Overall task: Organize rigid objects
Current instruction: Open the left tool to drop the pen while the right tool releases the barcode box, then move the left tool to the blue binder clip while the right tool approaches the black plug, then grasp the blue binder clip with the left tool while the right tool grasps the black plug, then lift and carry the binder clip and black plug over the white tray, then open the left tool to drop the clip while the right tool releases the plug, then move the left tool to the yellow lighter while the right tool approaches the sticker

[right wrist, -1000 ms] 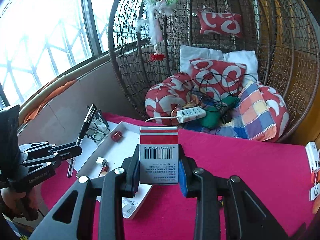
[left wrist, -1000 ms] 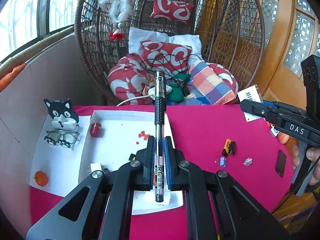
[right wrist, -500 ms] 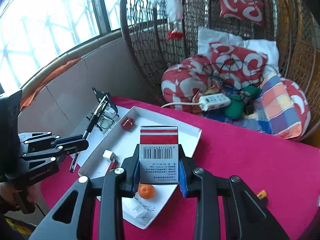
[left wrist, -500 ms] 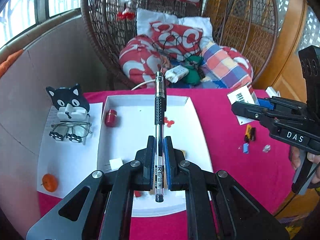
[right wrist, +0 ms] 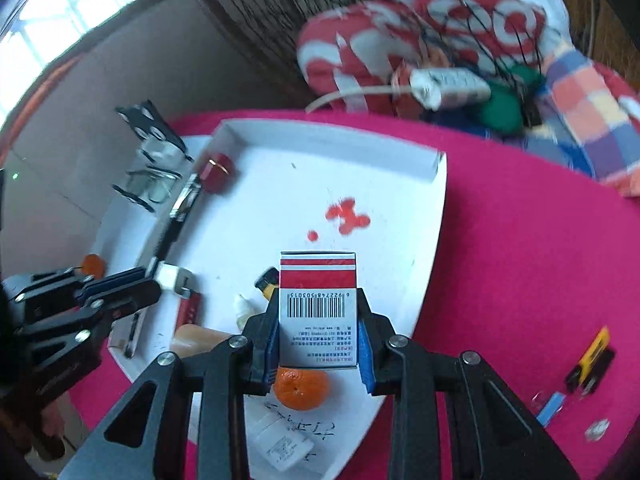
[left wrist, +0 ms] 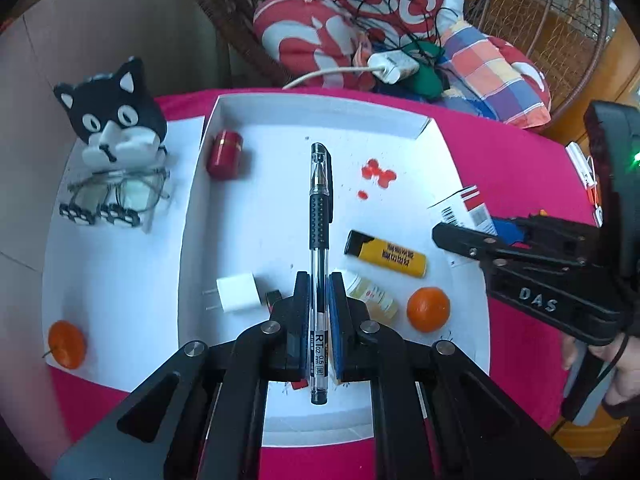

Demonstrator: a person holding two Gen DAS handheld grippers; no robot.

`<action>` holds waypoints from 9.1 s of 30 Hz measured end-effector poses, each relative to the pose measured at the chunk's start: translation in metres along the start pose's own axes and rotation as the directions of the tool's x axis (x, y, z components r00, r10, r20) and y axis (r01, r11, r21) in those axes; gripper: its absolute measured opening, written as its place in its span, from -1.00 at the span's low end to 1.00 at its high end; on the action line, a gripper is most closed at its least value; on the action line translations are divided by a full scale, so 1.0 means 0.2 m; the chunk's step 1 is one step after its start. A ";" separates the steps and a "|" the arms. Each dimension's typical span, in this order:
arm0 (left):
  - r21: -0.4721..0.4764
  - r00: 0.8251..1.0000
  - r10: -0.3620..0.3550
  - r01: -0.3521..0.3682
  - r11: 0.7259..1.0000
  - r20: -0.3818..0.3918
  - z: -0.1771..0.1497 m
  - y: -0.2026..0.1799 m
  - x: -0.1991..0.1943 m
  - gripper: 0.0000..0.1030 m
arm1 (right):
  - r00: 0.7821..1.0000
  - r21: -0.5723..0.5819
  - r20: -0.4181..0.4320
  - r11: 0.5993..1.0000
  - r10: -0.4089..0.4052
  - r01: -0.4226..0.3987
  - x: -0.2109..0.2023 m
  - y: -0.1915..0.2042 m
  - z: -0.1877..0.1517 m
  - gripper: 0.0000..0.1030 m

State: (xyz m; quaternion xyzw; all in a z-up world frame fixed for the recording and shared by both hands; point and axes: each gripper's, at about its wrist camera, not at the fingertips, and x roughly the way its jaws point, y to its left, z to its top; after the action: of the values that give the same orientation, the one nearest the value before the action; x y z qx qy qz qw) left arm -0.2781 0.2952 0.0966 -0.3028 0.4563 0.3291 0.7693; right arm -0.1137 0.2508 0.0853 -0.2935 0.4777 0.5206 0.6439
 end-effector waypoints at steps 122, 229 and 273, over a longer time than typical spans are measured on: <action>0.035 0.990 0.113 -0.110 0.993 -0.080 -0.08 -1.37 0.52 -0.60 | 0.996 0.016 0.044 0.997 0.076 -0.076 -0.68 -1.37 -0.54 0.17; -0.109 0.980 0.136 -0.121 0.987 0.143 0.11 0.03 -0.14 1.00 | 0.992 -0.113 0.127 0.993 -0.010 0.024 -0.24 0.11 -0.07 1.00; 0.542 0.985 -0.025 0.115 0.833 -0.170 0.17 -1.78 0.74 0.59 | 0.968 0.278 -0.041 0.928 -0.248 0.250 -0.48 -1.44 -0.69 0.98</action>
State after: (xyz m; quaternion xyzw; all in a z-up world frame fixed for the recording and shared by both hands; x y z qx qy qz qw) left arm 0.0716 0.1424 0.0352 -0.1107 0.5789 0.1310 0.7972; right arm 0.1172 0.0096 0.0882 -0.2587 0.5075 0.3608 0.7385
